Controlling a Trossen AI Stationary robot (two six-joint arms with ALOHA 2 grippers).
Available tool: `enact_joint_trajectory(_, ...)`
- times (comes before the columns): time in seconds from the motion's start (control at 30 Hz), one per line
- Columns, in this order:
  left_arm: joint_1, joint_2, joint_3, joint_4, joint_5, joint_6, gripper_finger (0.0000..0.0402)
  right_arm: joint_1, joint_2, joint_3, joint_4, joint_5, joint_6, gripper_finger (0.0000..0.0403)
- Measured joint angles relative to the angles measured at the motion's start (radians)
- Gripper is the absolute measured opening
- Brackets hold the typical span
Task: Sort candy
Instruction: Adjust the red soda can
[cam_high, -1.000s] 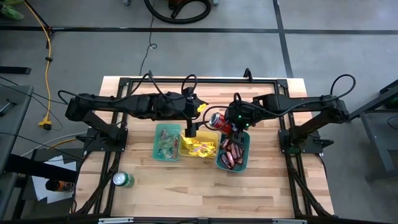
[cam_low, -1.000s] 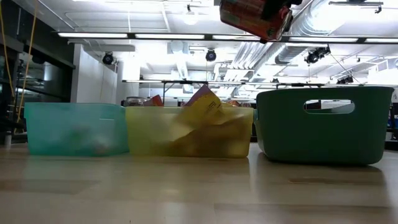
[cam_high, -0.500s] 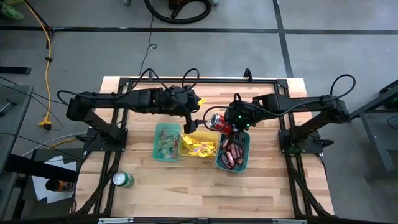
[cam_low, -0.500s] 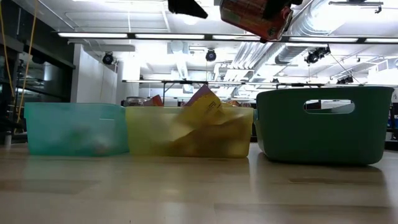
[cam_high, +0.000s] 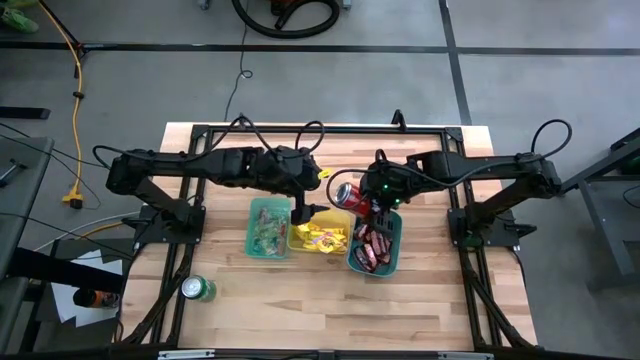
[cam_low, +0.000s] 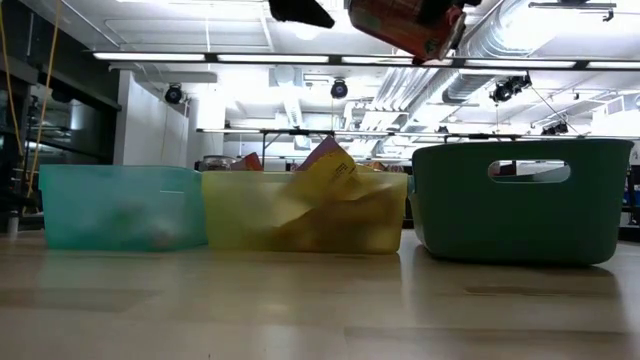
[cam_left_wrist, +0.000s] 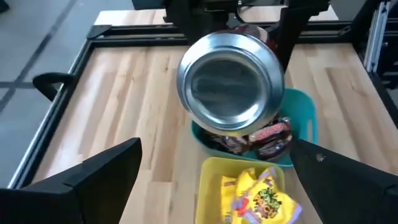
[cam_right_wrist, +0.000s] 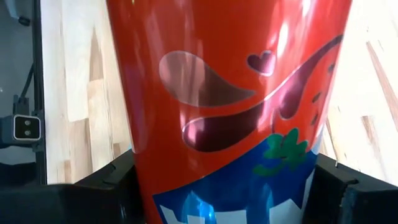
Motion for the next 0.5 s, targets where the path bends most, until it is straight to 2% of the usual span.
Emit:
enact_joint_trajectory(0.23, -0.008, 0.0, 0.0, 0.051, 0.005, 0.137, 0.0399, 0.0, 0.0, 0.0, 0.027, 0.0, -0.036, 0.0273)
enact_joint_trajectory(0.4, -0.032, 0.009, -0.001, 0.093, -0.002, 0.305, 0.0399, 0.0, 0.0, 0.0, 0.054, 0.009, -0.061, 0.0273)
enact_joint_trajectory(0.5, -0.036, 0.025, -0.001, 0.115, -0.004, 0.343, 0.0399, 0.0, 0.0, 0.0, 0.065, 0.017, -0.083, 0.0273)
